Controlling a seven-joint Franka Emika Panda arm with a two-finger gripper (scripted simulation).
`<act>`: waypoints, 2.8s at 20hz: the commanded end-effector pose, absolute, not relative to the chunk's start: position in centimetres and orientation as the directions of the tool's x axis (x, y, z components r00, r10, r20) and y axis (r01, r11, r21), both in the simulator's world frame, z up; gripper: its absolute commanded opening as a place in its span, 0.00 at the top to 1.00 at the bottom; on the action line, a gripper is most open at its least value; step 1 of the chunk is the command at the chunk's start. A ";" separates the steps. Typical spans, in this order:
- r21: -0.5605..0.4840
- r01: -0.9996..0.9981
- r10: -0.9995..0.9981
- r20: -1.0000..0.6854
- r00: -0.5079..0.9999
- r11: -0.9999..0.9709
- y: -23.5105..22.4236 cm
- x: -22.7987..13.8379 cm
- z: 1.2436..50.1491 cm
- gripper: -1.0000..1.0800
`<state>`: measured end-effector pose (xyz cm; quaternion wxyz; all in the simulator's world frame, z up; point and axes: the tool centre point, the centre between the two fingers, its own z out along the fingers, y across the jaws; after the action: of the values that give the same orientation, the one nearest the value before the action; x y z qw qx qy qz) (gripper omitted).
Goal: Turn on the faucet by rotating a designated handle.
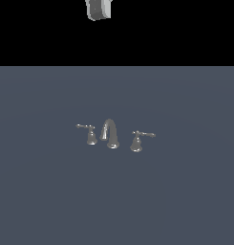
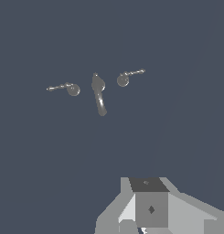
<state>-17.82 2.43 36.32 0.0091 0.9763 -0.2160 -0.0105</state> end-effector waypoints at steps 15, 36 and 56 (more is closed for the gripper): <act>0.015 -0.771 -0.771 -0.010 0.637 -0.637 1.0 -10.4 26.8 1.00; 0.007 -0.994 -0.994 -0.001 0.105 -0.105 -6.0 -2.6 14.4 1.00; 0.000 -0.973 -0.973 0.001 -0.230 0.230 -11.9 -0.3 7.7 1.00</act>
<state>-0.40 -11.84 7.72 0.0007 0.6220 -0.7830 0.0000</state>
